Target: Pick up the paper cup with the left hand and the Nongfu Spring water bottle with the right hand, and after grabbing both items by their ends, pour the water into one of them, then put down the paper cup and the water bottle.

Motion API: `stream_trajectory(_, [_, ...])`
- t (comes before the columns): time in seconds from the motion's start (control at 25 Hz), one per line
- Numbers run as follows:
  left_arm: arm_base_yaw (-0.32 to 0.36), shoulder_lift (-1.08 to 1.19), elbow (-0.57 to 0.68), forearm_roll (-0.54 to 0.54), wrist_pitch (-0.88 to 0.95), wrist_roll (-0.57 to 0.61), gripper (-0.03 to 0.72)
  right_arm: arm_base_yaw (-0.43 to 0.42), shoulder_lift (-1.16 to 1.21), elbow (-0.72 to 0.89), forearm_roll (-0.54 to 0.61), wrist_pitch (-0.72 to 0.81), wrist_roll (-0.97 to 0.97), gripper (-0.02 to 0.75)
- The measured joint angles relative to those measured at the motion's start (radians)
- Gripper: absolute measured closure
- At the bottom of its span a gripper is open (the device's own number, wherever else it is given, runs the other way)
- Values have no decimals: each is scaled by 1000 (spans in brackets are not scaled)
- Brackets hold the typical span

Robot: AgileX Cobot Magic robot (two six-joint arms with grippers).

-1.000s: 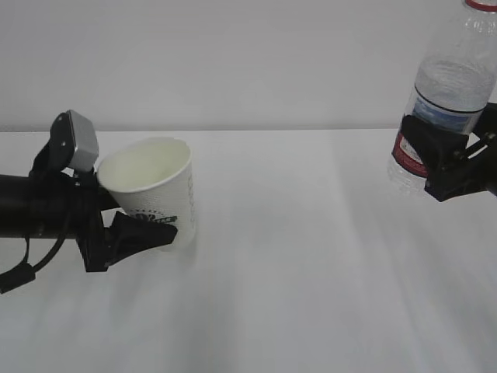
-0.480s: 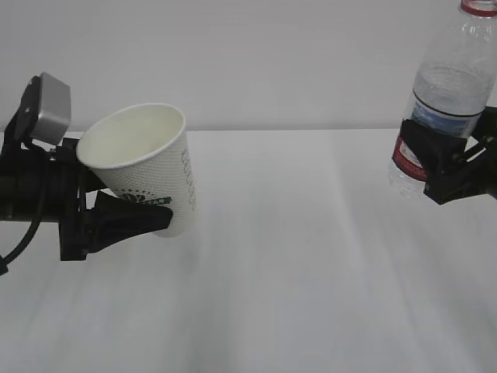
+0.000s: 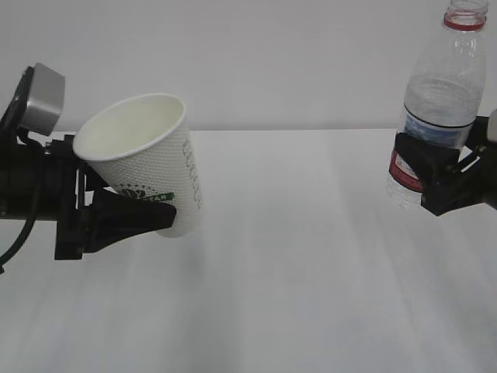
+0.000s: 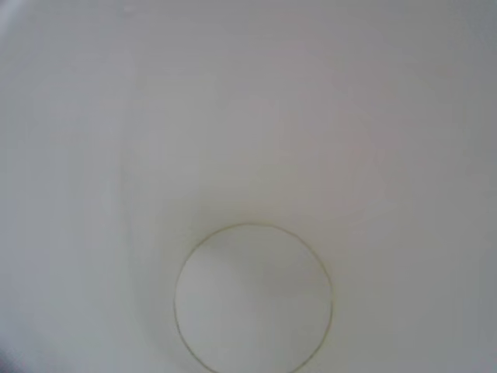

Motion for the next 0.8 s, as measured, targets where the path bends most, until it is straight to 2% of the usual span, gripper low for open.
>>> stream_trajectory(0.08, [-26,0,0,17,7,-2,149,0,0,0,0,0,0,224])
stream_trajectory(0.44, [-217,0,0,35,89,-4,149,0,0,0,-2,0,0,224])
stream_trajectory(0.8, [-286,0,0,35,96,-4,151,0,0,0,-45,14,0,224])
